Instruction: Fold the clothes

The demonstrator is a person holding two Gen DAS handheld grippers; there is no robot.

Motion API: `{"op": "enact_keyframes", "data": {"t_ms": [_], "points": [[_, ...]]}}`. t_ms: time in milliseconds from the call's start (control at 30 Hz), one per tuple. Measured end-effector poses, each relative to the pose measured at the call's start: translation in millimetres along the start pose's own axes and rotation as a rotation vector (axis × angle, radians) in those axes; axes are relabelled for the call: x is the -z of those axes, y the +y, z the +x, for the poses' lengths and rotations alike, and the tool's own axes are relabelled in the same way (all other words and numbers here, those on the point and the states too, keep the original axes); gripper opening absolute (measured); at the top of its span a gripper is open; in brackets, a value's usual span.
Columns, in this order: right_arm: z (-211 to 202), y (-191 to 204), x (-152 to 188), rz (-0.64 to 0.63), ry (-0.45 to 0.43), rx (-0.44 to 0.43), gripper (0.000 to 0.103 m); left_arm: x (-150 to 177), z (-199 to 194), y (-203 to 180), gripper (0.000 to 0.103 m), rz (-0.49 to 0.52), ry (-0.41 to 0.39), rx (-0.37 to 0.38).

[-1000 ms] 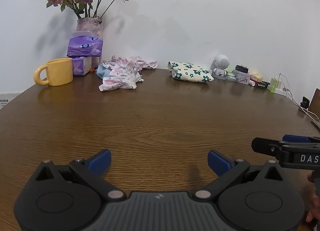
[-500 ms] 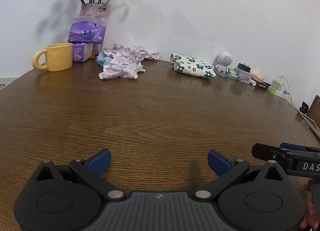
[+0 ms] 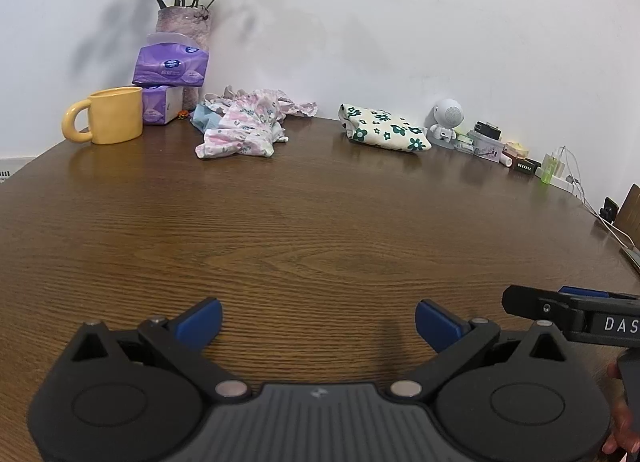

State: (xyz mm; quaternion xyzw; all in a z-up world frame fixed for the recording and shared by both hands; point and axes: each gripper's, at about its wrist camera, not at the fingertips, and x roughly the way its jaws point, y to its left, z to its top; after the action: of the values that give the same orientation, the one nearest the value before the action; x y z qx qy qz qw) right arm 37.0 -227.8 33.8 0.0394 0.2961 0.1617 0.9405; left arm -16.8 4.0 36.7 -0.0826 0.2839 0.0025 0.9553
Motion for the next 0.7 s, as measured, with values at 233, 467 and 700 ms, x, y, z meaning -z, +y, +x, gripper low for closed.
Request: {"op": "enact_keyframes", "data": {"t_ms": [233, 467, 700], "points": [[1.1, 2.7, 0.1, -0.013, 0.002, 0.01, 0.103, -0.2, 0.4, 0.0, 0.103, 0.003, 0.002, -0.001], [1.4, 2.7, 0.5, -0.012, 0.001, 0.012, 0.103, 0.0, 0.6, -0.2, 0.103, 0.005, 0.003, -0.001], [2.2, 2.0, 0.0, -0.011, 0.006, 0.011, 0.103, 0.3, 0.7, -0.5, 0.103, 0.008, 0.004, -0.001]]}}
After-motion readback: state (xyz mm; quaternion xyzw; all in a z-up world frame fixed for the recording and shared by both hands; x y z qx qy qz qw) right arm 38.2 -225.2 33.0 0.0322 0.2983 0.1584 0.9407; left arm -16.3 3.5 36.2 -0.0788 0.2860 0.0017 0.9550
